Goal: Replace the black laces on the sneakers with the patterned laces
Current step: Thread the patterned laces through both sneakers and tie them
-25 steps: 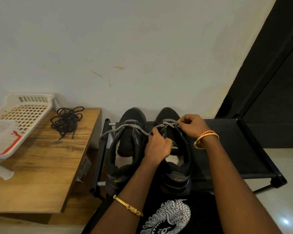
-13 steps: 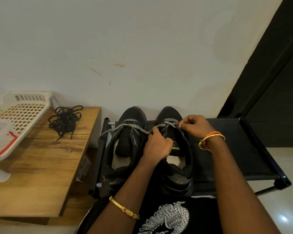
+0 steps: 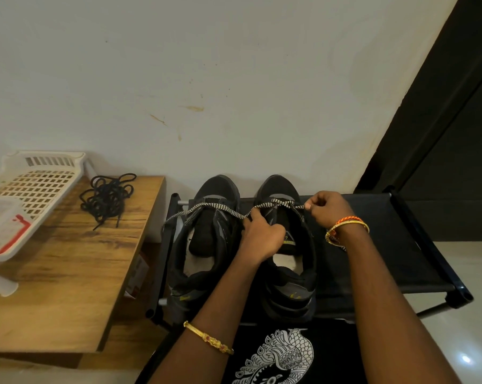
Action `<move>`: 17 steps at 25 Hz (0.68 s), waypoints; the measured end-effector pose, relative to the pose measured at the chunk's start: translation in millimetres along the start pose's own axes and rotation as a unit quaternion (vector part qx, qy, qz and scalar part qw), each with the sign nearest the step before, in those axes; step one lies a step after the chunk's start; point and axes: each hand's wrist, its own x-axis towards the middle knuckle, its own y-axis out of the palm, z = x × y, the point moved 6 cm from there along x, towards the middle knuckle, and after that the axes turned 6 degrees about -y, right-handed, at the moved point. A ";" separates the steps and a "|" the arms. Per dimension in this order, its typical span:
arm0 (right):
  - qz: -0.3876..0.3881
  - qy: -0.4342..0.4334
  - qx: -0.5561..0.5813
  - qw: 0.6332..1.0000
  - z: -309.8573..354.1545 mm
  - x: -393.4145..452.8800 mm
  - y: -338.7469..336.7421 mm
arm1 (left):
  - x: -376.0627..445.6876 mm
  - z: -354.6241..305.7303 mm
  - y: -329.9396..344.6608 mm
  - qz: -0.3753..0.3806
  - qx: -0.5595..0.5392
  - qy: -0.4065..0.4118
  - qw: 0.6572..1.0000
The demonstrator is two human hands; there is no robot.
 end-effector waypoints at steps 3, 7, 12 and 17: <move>0.040 -0.006 0.039 0.998 5.2 -3.0 7.8 | 9.7 -2.9 1.8 0.074 -0.277 -0.029 0.958; 0.065 0.002 -0.001 0.998 -1.7 -3.4 4.7 | 19.1 0.3 -18.9 -0.111 -0.351 0.014 0.929; 0.008 0.058 0.252 0.966 7.0 -25.0 -34.1 | -0.9 -12.7 -37.4 -0.221 -0.146 0.061 0.962; 0.107 -0.065 0.435 0.892 62.0 -41.8 -36.1 | -35.6 -66.9 -19.7 -0.037 -0.219 0.216 0.951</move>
